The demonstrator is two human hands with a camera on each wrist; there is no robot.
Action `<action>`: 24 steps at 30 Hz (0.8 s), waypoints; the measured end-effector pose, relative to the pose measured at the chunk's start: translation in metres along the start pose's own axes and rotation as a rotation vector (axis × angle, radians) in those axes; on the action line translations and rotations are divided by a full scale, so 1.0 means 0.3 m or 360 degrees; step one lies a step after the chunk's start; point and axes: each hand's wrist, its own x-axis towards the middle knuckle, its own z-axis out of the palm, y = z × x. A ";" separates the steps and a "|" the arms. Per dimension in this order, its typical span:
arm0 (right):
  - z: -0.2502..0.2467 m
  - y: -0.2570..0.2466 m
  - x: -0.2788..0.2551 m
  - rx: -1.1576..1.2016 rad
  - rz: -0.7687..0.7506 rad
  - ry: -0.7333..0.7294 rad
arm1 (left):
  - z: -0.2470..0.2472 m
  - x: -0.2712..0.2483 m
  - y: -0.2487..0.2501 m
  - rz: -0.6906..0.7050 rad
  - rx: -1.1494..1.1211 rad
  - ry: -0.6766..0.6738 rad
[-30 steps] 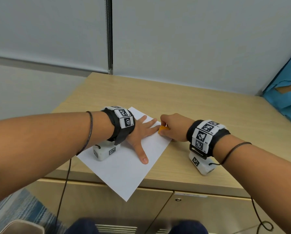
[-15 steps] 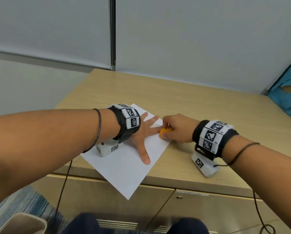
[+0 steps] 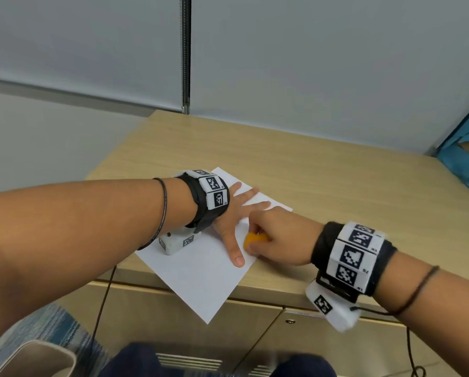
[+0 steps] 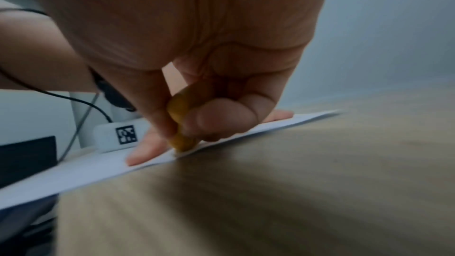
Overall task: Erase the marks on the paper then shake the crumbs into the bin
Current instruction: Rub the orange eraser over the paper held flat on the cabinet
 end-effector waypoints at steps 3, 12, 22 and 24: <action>-0.026 0.005 0.005 -0.0023 0.0007 -0.0017 | -0.002 0.002 0.004 0.0003 0.0011 -0.0010; -0.018 0.001 0.015 0.0078 -0.0010 -0.0050 | -0.008 -0.006 0.006 -0.0011 0.0027 -0.0038; -0.014 0.002 0.007 -0.0010 -0.0023 -0.0057 | 0.005 0.013 -0.001 0.0001 0.0007 -0.0002; -0.030 0.033 0.024 -0.0030 0.0000 -0.0031 | 0.007 0.015 -0.001 0.0005 0.0002 -0.0002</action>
